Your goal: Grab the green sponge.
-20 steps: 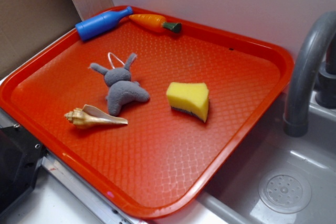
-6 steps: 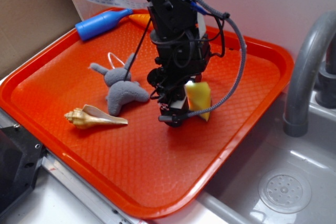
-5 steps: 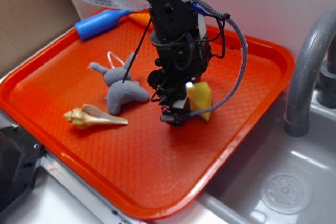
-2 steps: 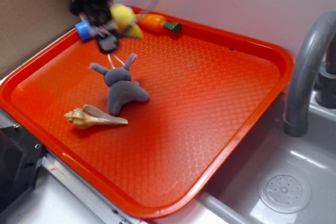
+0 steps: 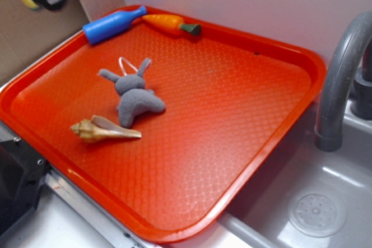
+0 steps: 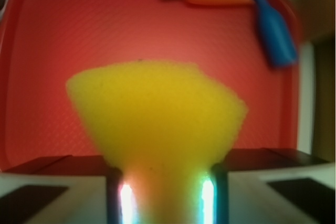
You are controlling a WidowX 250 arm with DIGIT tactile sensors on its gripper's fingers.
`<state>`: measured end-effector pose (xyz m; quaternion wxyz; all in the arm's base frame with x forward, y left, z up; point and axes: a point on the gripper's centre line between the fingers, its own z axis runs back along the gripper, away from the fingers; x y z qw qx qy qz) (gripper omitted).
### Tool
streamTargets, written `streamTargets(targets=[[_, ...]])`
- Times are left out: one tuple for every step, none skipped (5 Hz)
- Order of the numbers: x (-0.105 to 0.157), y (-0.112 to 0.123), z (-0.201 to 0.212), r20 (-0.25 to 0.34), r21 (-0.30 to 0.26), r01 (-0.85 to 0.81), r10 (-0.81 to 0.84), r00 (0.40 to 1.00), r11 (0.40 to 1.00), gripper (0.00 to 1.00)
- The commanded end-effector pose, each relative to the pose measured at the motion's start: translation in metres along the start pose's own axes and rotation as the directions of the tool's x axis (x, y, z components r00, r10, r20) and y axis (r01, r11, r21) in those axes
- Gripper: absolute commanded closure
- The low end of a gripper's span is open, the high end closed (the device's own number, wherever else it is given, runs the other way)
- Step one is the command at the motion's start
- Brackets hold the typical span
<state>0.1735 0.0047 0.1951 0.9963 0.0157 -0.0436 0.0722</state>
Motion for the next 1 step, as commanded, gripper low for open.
streamTargets(targets=[[-0.0061, -0.0224, -0.0014, -0.038, 0.012, 0.019, -0.019, 0.999, 1.000, 1.00]])
